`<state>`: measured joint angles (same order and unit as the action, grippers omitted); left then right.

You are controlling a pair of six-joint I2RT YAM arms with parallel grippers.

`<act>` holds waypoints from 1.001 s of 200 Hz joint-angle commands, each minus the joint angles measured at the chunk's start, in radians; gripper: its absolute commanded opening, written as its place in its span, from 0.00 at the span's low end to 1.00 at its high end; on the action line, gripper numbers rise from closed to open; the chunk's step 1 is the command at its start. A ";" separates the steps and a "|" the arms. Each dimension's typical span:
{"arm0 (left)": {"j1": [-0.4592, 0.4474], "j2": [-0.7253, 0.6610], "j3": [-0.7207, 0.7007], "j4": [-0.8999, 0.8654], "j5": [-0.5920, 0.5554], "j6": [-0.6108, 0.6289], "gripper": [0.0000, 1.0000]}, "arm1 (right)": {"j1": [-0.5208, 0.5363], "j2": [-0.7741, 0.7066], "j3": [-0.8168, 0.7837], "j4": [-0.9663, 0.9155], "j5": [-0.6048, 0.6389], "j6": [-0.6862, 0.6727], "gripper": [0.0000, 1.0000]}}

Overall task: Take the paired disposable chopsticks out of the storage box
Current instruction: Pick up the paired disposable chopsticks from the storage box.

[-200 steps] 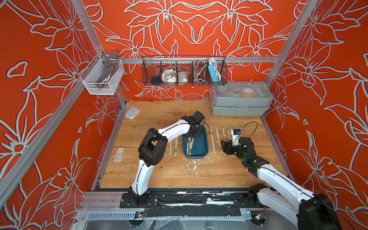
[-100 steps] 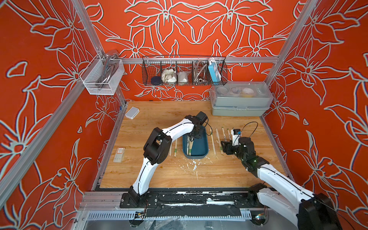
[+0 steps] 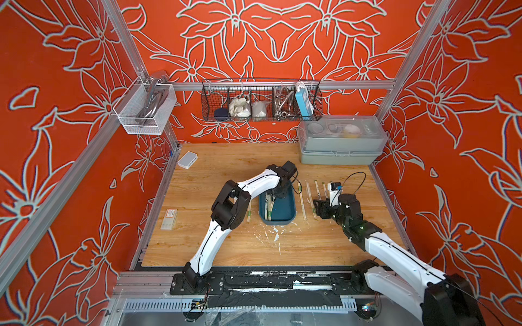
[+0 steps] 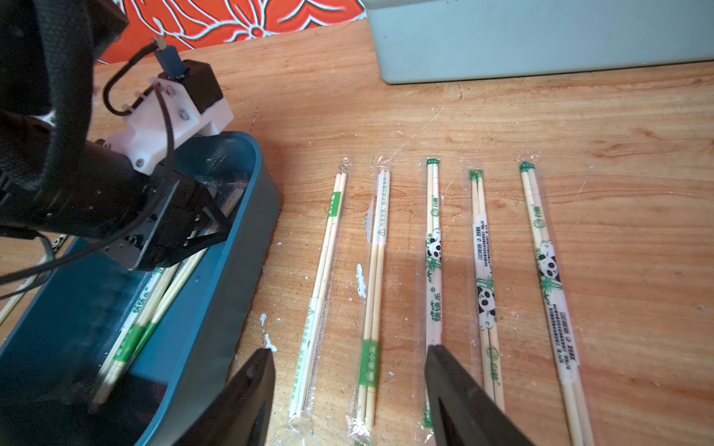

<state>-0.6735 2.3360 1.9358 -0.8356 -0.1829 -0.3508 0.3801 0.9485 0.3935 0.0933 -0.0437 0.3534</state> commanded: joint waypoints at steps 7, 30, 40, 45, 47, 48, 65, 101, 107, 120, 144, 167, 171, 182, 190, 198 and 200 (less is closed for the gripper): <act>0.000 0.074 0.008 -0.046 0.005 0.008 0.25 | 0.005 -0.017 0.021 -0.007 0.008 0.004 0.67; -0.001 0.086 0.008 -0.046 0.019 0.002 0.09 | 0.005 -0.017 0.020 -0.006 0.007 0.005 0.66; 0.000 0.084 0.006 -0.046 0.020 -0.001 0.05 | 0.005 -0.016 0.019 -0.006 0.008 0.006 0.67; 0.000 0.082 0.005 -0.045 0.020 -0.002 0.05 | 0.004 -0.016 0.019 -0.006 0.008 0.006 0.67; -0.001 0.081 0.005 -0.045 0.021 -0.002 0.04 | 0.004 -0.016 0.020 -0.006 0.010 0.006 0.67; 0.000 0.080 0.005 -0.045 0.022 -0.002 0.04 | 0.004 -0.016 0.020 -0.006 0.009 0.006 0.67; 0.000 0.067 0.002 -0.045 0.022 -0.001 0.00 | 0.004 -0.014 0.020 -0.004 0.007 0.006 0.67; 0.000 0.019 -0.006 -0.033 0.044 0.003 0.00 | 0.005 -0.016 0.022 -0.007 0.008 0.006 0.66; 0.000 0.008 -0.008 -0.034 0.050 0.003 0.00 | 0.005 -0.017 0.022 -0.007 0.008 0.006 0.66; 0.000 -0.022 -0.019 -0.025 0.065 -0.001 0.00 | 0.005 -0.020 0.021 -0.009 0.011 0.006 0.67; 0.000 -0.083 -0.036 -0.011 0.102 -0.009 0.00 | 0.005 -0.021 0.019 -0.007 0.010 0.004 0.67; 0.000 -0.146 -0.053 -0.005 0.112 -0.015 0.00 | 0.004 -0.017 0.021 -0.008 0.009 0.002 0.67; 0.000 -0.155 -0.056 -0.004 0.112 -0.015 0.00 | 0.004 -0.017 0.020 -0.007 0.009 0.002 0.67; 0.000 -0.177 -0.060 -0.005 0.110 -0.013 0.00 | 0.004 -0.018 0.020 -0.007 0.008 0.002 0.67; 0.000 -0.186 -0.060 -0.005 0.108 -0.011 0.00 | 0.004 -0.019 0.021 -0.008 0.010 0.002 0.66; -0.001 -0.191 -0.057 -0.009 0.103 -0.006 0.00 | 0.005 -0.020 0.019 -0.007 0.010 0.004 0.67; 0.000 -0.192 -0.059 -0.009 0.102 -0.007 0.00 | 0.005 -0.021 0.019 -0.007 0.009 0.004 0.67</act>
<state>-0.6735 2.2166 1.8790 -0.8253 -0.0879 -0.3595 0.3801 0.9409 0.3935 0.0925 -0.0425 0.3534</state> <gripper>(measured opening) 0.047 0.666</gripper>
